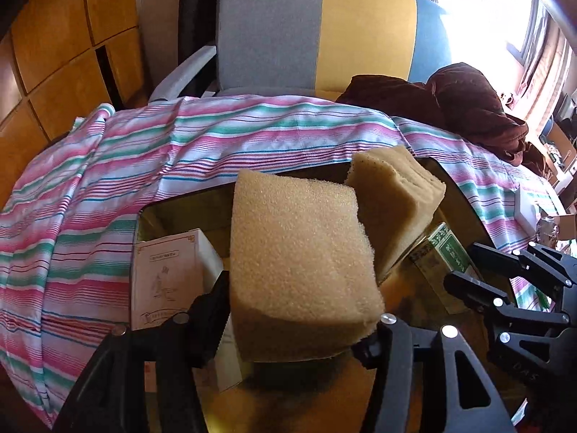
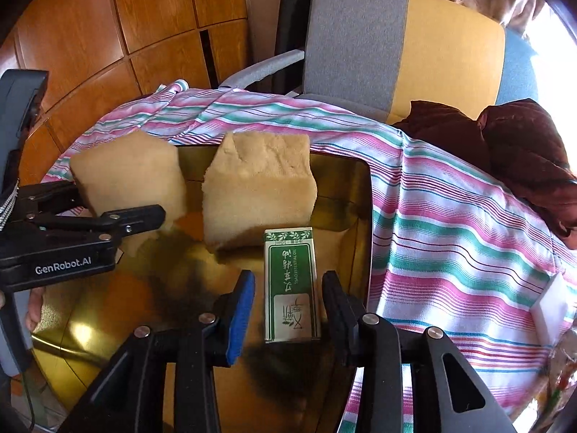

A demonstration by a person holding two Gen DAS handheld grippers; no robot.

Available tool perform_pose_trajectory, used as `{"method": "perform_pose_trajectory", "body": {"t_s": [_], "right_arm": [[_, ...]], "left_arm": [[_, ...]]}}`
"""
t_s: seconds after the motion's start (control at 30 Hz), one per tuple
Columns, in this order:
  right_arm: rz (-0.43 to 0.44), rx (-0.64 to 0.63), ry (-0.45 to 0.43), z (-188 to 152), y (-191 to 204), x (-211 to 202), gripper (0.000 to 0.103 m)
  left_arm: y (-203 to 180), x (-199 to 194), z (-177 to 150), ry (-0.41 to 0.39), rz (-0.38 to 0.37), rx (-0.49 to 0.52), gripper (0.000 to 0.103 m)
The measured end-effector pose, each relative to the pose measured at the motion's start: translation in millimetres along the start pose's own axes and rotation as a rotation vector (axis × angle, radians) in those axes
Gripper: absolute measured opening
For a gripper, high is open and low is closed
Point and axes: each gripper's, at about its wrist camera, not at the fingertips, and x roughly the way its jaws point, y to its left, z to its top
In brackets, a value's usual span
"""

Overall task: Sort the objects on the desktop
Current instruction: 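Carry the sponge and green box into the gold tray and open both tools, then return both tools to the pile, lowering the left tool over a cracker pack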

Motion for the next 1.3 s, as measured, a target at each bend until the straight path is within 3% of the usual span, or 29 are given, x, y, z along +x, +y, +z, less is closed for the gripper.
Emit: {"method": "perform_pose_trajectory", "body": {"t_s": [0.33, 0.5, 0.6, 0.9, 1.07, 1.17, 1.3], "right_arm": [[0.038, 0.083, -0.143, -34.8, -9.1, -54.9, 0.045], [0.029, 0.114, -0.205, -58.0, -16.0, -87.8, 0.049], [0.027, 0.129, -0.235, -69.3, -22.5, -102.5, 0.052], [0.029, 0.259, -0.240, -108.8, -58.2, -108.5, 0.053], [-0.036, 0.295, -0.246, -140.7, -82.6, -119.1, 0.053], [-0.106, 0.324, -0.263, -162.5, -104.3, -128.4, 0.054], [-0.213, 0.400, -0.269, -194.8, -139.8, -143.0, 0.055]], "left_arm": [[-9.2, -16.3, -1.8, -0.080, -0.010, 0.009, 0.057], [-25.7, 20.8, 15.1, -0.014, 0.013, 0.021, 0.057], [-26.5, 28.1, 17.1, 0.001, 0.003, 0.012, 0.063], [-11.3, 0.6, 10.5, -0.042, 0.047, 0.001, 0.064], [-15.9, -25.5, 6.3, -0.107, 0.040, -0.009, 0.064], [-37.3, -50.9, -1.1, -0.178, 0.009, 0.041, 0.064], [-86.8, -76.4, -12.6, -0.219, -0.135, 0.125, 0.064]]}}
